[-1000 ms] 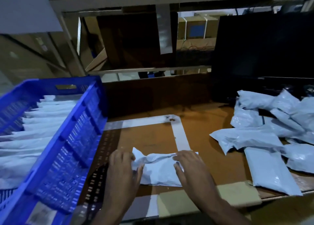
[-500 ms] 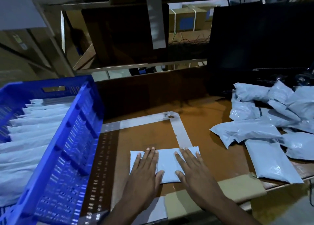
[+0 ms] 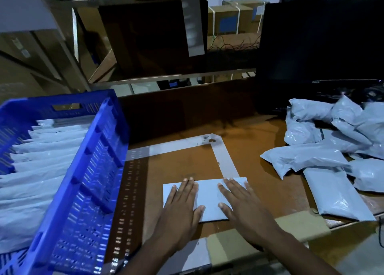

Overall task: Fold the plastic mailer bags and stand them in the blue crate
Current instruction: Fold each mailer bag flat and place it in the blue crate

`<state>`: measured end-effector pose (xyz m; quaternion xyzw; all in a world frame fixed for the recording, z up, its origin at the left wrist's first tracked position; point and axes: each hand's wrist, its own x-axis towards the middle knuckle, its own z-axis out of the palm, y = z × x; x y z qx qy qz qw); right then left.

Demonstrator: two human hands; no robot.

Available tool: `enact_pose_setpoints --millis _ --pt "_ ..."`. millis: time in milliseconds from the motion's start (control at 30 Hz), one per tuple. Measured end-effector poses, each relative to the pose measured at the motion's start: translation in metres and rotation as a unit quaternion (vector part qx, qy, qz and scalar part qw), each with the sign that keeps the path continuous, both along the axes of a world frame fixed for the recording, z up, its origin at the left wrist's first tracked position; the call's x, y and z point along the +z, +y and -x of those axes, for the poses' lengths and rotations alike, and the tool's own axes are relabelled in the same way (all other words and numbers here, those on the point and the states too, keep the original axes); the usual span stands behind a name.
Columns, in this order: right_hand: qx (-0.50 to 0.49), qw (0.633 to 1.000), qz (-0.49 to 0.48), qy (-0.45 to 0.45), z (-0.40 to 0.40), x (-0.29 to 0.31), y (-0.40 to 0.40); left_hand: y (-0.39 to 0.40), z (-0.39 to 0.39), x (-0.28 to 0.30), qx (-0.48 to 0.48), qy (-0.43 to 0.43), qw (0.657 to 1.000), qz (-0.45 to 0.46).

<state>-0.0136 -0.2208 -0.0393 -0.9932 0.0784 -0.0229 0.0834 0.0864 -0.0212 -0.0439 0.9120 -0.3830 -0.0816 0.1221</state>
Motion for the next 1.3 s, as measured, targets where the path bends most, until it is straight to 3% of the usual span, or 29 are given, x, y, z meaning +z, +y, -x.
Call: enact_pose_setpoints --millis 100,267,700,867,1000,1300 --pt "-0.039 0.999 -0.004 -0.019 0.001 0.017 0.013 0.007 0.007 0.006 -0.013 -0.036 0.999 0.025" --pt "0.021 1.0 -0.016 -0.014 0.01 -0.001 0.028 0.016 0.02 -0.023 -0.075 -0.08 0.993 0.037" --pt "0.04 0.995 -0.074 -0.044 0.012 -0.029 0.014 0.017 0.018 -0.024 -0.061 -0.062 0.996 0.032" --pt "0.026 0.978 -0.171 -0.116 0.029 -0.017 0.005 0.024 0.023 -0.009 -0.045 0.037 0.982 0.178" --pt "0.061 0.982 -0.118 -0.134 0.032 -0.016 0.004 0.034 0.024 -0.011 -0.044 -0.044 0.98 0.187" --pt "0.022 0.982 -0.139 -0.13 0.027 -0.016 0.009 0.026 0.027 -0.017 -0.016 -0.081 0.977 0.195"
